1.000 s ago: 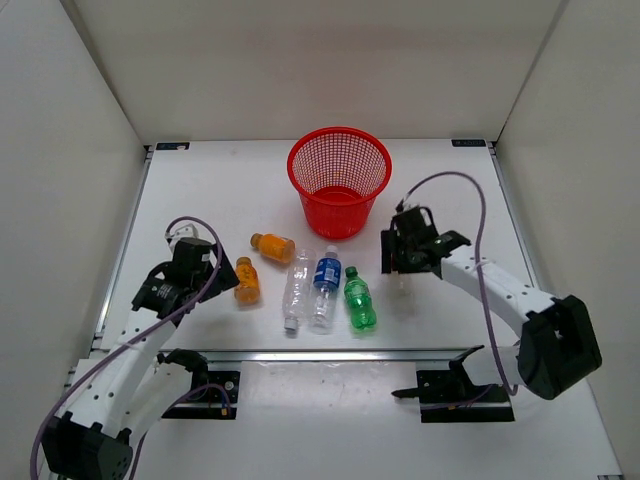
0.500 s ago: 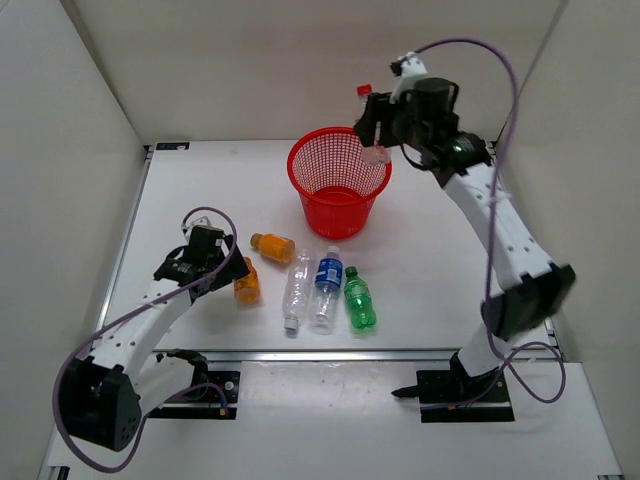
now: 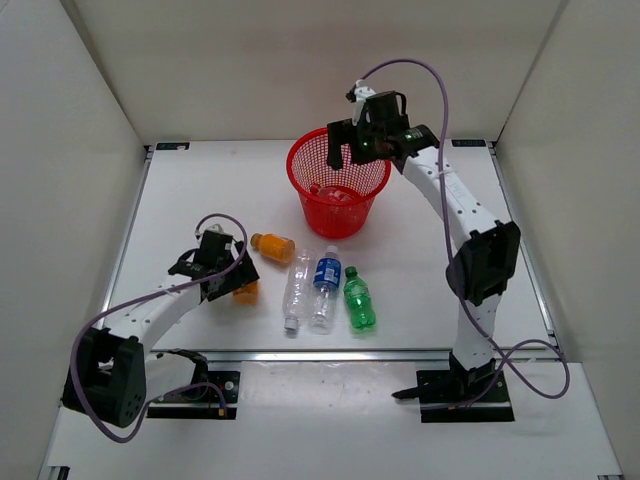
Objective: Put the plastic bottles in the bin
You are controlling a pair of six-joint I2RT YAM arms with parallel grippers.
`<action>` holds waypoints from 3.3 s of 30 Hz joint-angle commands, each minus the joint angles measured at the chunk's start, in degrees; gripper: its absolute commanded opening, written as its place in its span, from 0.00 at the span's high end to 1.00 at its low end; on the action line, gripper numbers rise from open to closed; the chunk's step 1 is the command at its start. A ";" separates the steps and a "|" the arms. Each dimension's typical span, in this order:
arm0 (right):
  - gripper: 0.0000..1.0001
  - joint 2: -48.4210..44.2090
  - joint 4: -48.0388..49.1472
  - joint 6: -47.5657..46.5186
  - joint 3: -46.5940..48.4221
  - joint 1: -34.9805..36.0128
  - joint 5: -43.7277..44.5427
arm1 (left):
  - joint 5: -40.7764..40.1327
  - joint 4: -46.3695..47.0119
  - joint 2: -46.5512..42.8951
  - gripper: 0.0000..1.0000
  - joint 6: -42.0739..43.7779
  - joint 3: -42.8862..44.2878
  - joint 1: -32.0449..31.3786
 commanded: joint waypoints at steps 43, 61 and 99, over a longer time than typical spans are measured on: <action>0.01 -47.05 12.95 14.17 -73.54 13.59 5.31 | -1.78 -0.86 40.29 0.01 18.06 78.99 -18.40; 0.56 -35.00 19.03 15.40 -75.93 17.81 8.37 | -2.06 -10.08 -8.29 0.01 7.26 18.63 -11.64; 0.01 -11.43 3.04 -9.47 -1.21 5.94 8.98 | -1.60 -2.72 -5.34 0.02 -5.92 6.65 -1.97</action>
